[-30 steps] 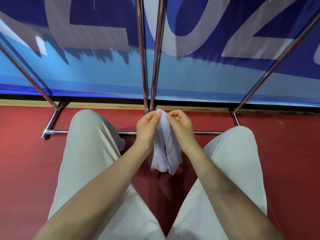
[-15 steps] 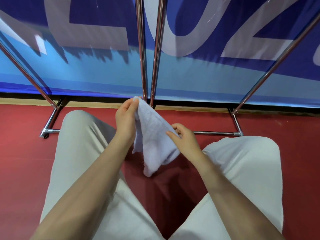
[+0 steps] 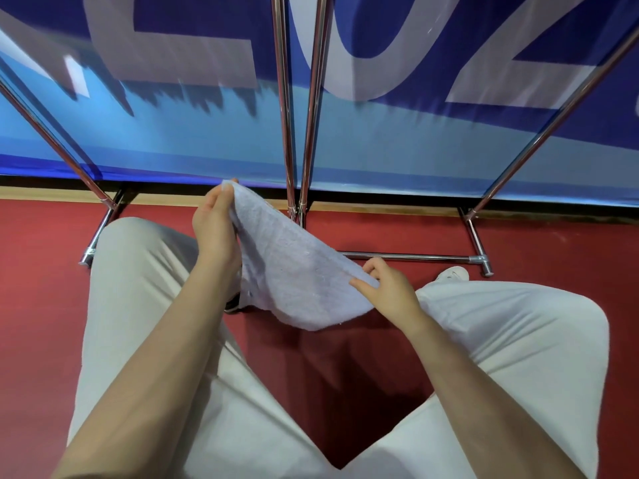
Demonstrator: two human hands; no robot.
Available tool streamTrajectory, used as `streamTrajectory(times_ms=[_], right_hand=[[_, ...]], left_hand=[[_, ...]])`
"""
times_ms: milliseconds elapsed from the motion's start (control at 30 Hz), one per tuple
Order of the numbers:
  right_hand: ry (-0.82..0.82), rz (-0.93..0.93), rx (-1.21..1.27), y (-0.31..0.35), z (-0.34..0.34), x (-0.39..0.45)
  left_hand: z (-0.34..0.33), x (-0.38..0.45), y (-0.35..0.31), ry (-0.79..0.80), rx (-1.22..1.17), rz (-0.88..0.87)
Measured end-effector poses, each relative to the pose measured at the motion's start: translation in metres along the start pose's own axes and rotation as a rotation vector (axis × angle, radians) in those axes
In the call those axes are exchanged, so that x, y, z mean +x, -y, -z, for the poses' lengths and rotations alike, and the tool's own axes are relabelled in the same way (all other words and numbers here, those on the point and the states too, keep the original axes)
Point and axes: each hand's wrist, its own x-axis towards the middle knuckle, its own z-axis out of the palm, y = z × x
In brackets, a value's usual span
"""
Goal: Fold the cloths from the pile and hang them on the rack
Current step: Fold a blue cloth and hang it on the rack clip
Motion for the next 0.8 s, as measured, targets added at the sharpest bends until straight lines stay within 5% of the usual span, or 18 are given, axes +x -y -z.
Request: streamTrajectory(times_ms=[367, 533, 633, 800], right_hand=[[-0.148, -0.157, 0.118, -0.016, -0.006, 0.014], [-0.239, -0.201, -0.071, -0.025, 0.000, 0.015], [-0.156, -0.242, -0.166, -0.029, 0.004, 0.014], [-0.065, -0.340, 0.121, -0.043, 0.004, 0.012]], left_hand=[[-0.008, -0.017, -0.002, 0.233, 0.250, -0.157], [-0.008, -0.021, 0.001, 0.409, 0.262, -0.159], [-0.009, -0.020, 0.003, 0.440, 0.211, -0.133], [-0.009, -0.013, 0.006, 0.342, 0.154, -0.022]])
